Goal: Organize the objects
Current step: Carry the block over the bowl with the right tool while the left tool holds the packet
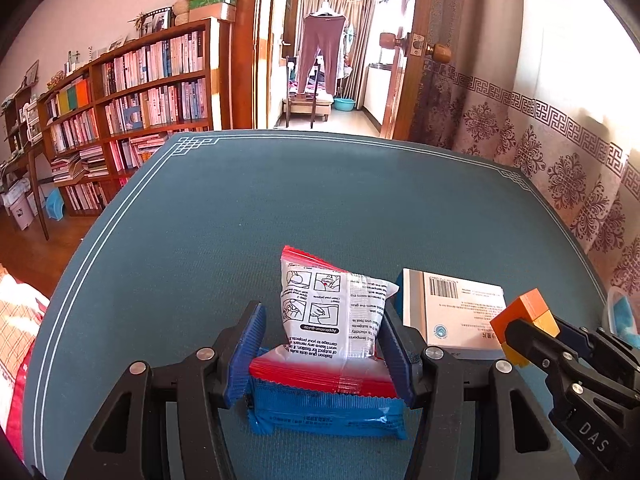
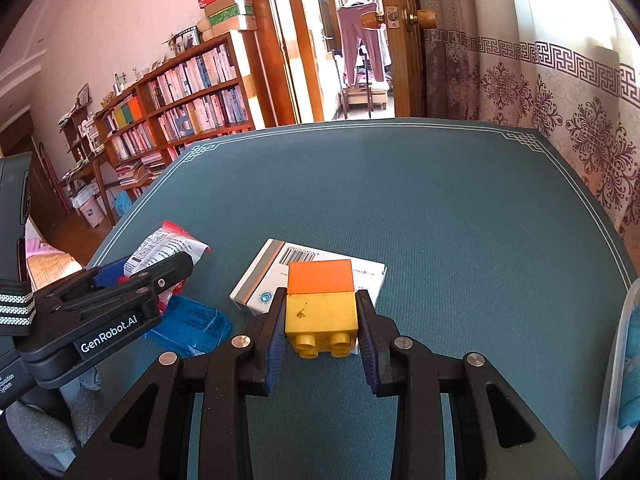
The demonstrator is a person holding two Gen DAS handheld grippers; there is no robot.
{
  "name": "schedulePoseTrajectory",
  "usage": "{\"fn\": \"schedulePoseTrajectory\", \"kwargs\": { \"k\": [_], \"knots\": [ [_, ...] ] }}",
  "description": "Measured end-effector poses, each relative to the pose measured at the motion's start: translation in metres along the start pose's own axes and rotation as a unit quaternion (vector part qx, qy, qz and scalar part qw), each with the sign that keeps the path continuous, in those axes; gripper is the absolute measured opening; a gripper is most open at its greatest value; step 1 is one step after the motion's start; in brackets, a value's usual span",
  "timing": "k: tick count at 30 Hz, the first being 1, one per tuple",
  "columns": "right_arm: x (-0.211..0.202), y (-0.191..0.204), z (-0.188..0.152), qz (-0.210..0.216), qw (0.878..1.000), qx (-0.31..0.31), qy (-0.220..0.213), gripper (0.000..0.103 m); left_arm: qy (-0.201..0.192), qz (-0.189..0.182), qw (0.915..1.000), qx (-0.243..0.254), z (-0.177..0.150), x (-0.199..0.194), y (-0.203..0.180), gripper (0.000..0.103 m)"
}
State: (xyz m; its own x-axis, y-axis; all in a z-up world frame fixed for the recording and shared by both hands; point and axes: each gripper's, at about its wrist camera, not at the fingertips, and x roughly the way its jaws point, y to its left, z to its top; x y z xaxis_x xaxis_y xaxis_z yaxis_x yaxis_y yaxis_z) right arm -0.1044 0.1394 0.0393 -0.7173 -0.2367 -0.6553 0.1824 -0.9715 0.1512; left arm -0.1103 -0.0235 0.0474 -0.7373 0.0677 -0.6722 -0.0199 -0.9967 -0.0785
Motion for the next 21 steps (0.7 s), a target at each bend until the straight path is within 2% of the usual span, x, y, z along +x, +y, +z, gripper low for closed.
{"fn": "schedulePoseTrajectory", "kwargs": {
  "k": [21],
  "knots": [
    [-0.069,-0.054,-0.034,-0.035,0.998,0.049,-0.018,0.033,0.005,-0.051,0.9956,0.079,-0.025,-0.015,-0.06,0.059]
  ]
}}
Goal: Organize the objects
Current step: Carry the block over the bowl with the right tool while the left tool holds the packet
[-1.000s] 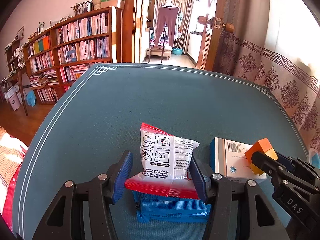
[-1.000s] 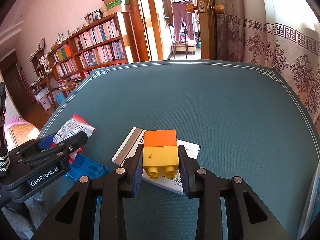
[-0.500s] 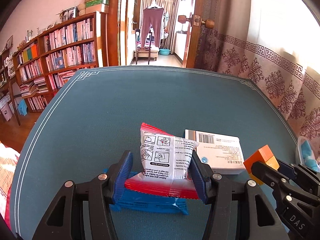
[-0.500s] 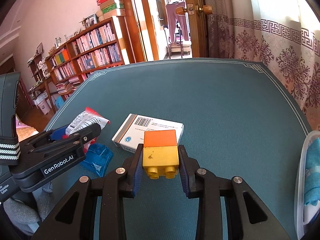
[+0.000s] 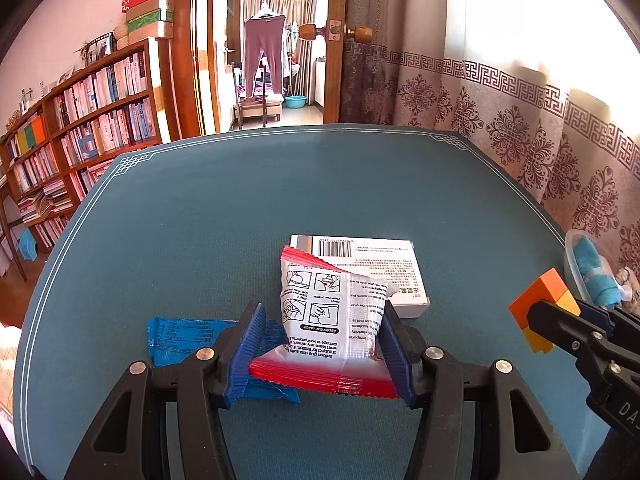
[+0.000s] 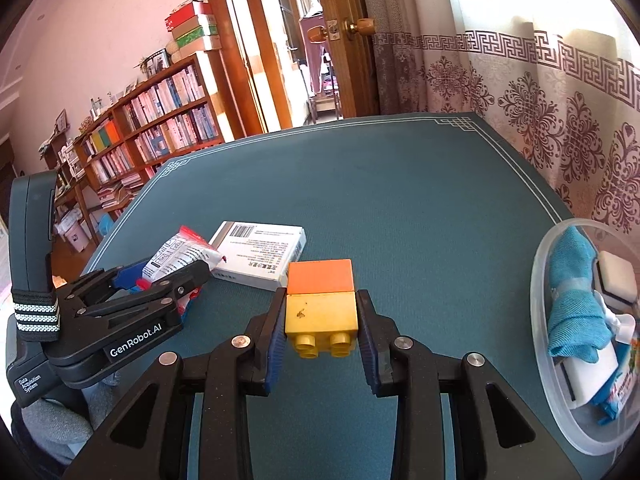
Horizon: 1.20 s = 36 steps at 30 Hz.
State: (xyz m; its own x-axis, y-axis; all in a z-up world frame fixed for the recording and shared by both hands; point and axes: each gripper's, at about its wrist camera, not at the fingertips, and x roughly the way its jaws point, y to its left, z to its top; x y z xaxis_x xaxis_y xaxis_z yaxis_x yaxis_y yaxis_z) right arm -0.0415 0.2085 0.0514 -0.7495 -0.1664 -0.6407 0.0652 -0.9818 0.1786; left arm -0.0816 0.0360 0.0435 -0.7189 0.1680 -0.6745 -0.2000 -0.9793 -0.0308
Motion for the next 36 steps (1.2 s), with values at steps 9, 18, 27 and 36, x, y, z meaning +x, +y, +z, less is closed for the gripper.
{"fn": "schedulePoseTrajectory", "kwargs": {
  "k": [9,18,27,36],
  "knots": [
    [-0.033,-0.047,-0.007,-0.036,0.999,0.037,-0.017,0.033,0.0,-0.009,0.9996,0.025,-0.007,-0.003,-0.016,0.059],
    [-0.074,-0.089,-0.008,-0.086,0.993,0.061,-0.056,0.033,0.002,-0.017,0.9988,0.045,-0.013,-0.006,-0.035,0.059],
    [-0.09,-0.136,-0.01,-0.13,0.983,0.109,-0.075,0.033,0.011,-0.027,0.9981,0.055,-0.023,-0.009,-0.052,0.059],
    [-0.077,-0.171,-0.01,-0.164,0.977,0.123,-0.066,0.033,0.023,-0.028,0.9977,0.057,-0.033,-0.007,-0.063,0.059]
  ]
}}
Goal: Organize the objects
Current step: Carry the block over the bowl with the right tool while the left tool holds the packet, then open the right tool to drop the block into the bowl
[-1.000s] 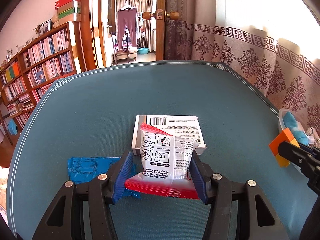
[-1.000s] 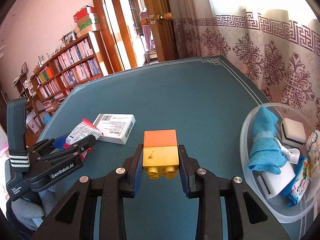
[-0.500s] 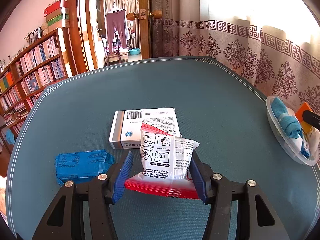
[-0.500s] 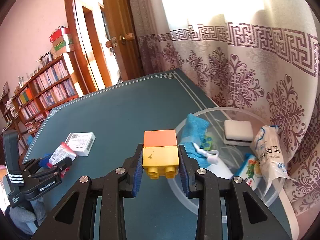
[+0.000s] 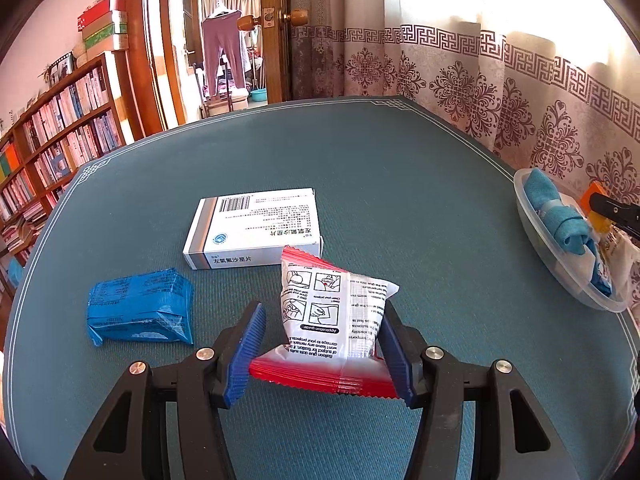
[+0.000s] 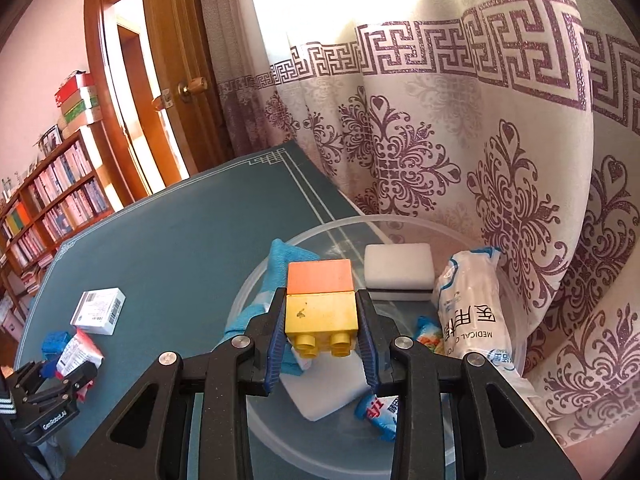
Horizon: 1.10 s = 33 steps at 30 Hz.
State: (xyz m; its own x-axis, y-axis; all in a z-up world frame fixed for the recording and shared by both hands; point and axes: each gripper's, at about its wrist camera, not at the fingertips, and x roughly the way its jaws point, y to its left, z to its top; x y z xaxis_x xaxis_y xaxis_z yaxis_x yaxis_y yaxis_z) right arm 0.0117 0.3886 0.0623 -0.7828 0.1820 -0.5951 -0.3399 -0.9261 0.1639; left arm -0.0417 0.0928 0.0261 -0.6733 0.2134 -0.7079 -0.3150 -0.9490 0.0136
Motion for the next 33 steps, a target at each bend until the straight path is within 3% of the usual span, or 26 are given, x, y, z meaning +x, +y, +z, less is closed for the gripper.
{"fn": "schedulePoseTrajectory", "kwargs": {
  "k": [17,21,23,33],
  "knots": [
    [0.015,-0.018,-0.001,-0.018,1.0,0.011,0.006,0.034,0.015,0.003,0.9999,0.002,-0.008,0.005,-0.009,0.059],
    [0.013,-0.02,-0.002,-0.02,1.0,0.016,0.003,0.039,0.015,0.003,0.9999,0.001,-0.008,0.004,-0.009,0.059],
    [0.01,-0.021,-0.003,-0.021,1.0,0.018,0.001,0.044,0.015,0.003,0.9999,0.001,-0.008,0.004,-0.009,0.059],
    [-0.017,-0.016,-0.009,-0.032,0.999,0.0,-0.035,0.044,0.017,-0.003,0.9999,0.003,-0.011,0.002,-0.016,0.059]
  ]
}}
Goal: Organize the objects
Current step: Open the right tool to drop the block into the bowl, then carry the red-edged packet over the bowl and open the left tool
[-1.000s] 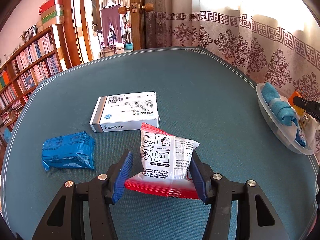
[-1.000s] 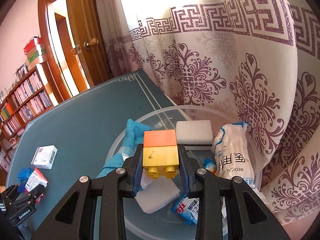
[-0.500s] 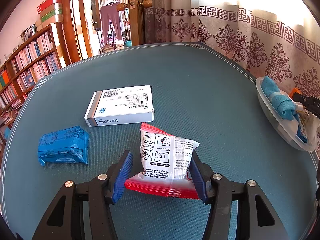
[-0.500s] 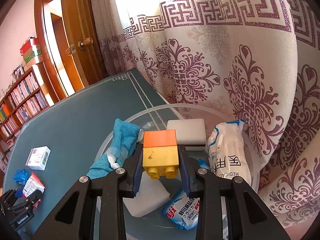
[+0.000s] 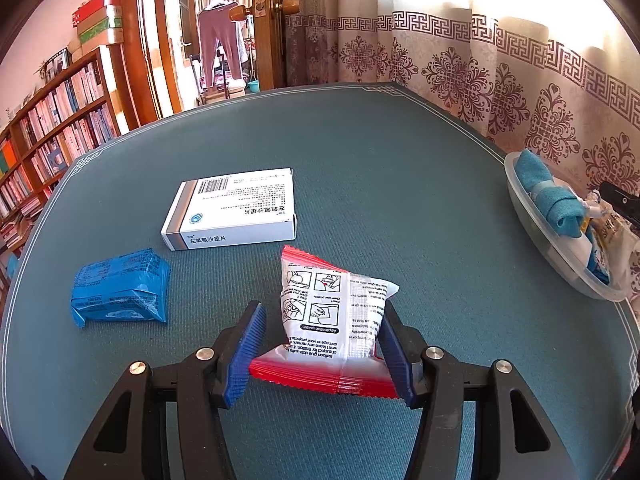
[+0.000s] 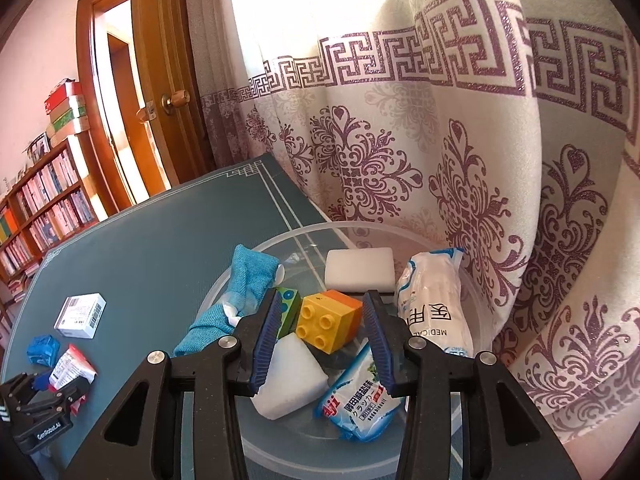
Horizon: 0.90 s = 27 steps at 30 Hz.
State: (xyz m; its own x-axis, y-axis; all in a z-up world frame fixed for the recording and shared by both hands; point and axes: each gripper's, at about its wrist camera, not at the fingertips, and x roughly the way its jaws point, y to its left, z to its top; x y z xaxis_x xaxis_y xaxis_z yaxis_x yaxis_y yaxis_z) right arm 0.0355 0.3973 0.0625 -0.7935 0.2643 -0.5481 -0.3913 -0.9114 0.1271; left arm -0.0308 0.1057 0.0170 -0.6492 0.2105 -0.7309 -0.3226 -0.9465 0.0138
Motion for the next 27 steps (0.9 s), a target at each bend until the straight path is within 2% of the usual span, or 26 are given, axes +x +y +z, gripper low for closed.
{"fn": "schedulePoseTrajectory", "kwargs": {
  "k": [7,16,23,27],
  "knots": [
    [-0.022,-0.003,-0.012,-0.017,1.0,-0.003,-0.024,0.044,-0.001,-0.015,0.9999,-0.003,0.002,-0.005,-0.01,0.059],
    [-0.031,-0.017,-0.022,-0.019,0.999,0.007,-0.03,0.044,0.006,-0.059,0.9982,-0.002,0.009,-0.011,-0.04,0.059],
    [-0.035,-0.024,-0.033,-0.008,0.999,0.02,-0.031,0.044,-0.008,-0.076,0.9969,0.018,0.029,-0.019,-0.071,0.059],
    [-0.032,-0.022,-0.042,0.012,0.999,0.029,-0.02,0.044,-0.019,-0.086,0.9957,0.028,0.046,-0.023,-0.089,0.059]
  ]
}}
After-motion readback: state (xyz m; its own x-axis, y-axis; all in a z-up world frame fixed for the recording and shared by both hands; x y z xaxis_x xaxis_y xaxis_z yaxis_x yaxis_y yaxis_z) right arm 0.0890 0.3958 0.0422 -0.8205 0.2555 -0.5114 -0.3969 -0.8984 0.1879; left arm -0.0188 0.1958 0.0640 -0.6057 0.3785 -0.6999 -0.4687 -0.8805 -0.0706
